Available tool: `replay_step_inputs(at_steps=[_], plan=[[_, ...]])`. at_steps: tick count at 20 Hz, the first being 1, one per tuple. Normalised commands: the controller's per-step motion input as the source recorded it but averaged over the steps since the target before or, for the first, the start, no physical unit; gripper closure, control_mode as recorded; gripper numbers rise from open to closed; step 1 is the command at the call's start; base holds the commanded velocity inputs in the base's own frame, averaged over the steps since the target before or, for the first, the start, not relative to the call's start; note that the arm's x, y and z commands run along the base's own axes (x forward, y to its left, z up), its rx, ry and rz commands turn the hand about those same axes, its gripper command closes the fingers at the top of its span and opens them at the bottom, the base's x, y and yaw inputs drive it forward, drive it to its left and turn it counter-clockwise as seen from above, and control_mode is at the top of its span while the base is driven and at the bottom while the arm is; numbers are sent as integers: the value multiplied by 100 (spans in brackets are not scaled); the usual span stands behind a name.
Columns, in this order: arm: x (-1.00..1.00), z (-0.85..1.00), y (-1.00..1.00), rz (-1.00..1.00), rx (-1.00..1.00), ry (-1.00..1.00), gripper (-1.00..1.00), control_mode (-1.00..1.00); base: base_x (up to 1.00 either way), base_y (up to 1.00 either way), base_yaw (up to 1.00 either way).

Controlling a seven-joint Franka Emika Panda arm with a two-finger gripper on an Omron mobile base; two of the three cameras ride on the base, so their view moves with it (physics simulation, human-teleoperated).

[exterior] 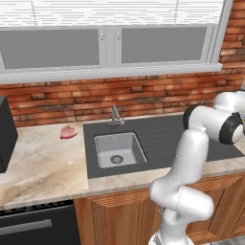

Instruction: Pick the corn from the sink and place it in the bowl. Then pick the bowl and place it in the microwave. Then close the microwave door and press the start button.

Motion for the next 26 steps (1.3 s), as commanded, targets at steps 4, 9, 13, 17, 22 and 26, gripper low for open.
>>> replay_step_inputs(at_steps=[4,9,13,17,22,26], plan=[[79,0,0,-18,-22,28,-100,-100,0,0,0],[59,-1,-35,-16,-14,31,-100,-100,0,0,0],[11,-15,-50,-16,-3,31,-100,-100,0,0,0],[30,-8,-26,-9,0,21,-100,-100,0,0,0],[8,-5,-30,-3,5,11,-100,-100,0,0,0],[0,0,-46,-5,8,6,100,-100,0,0,0]])
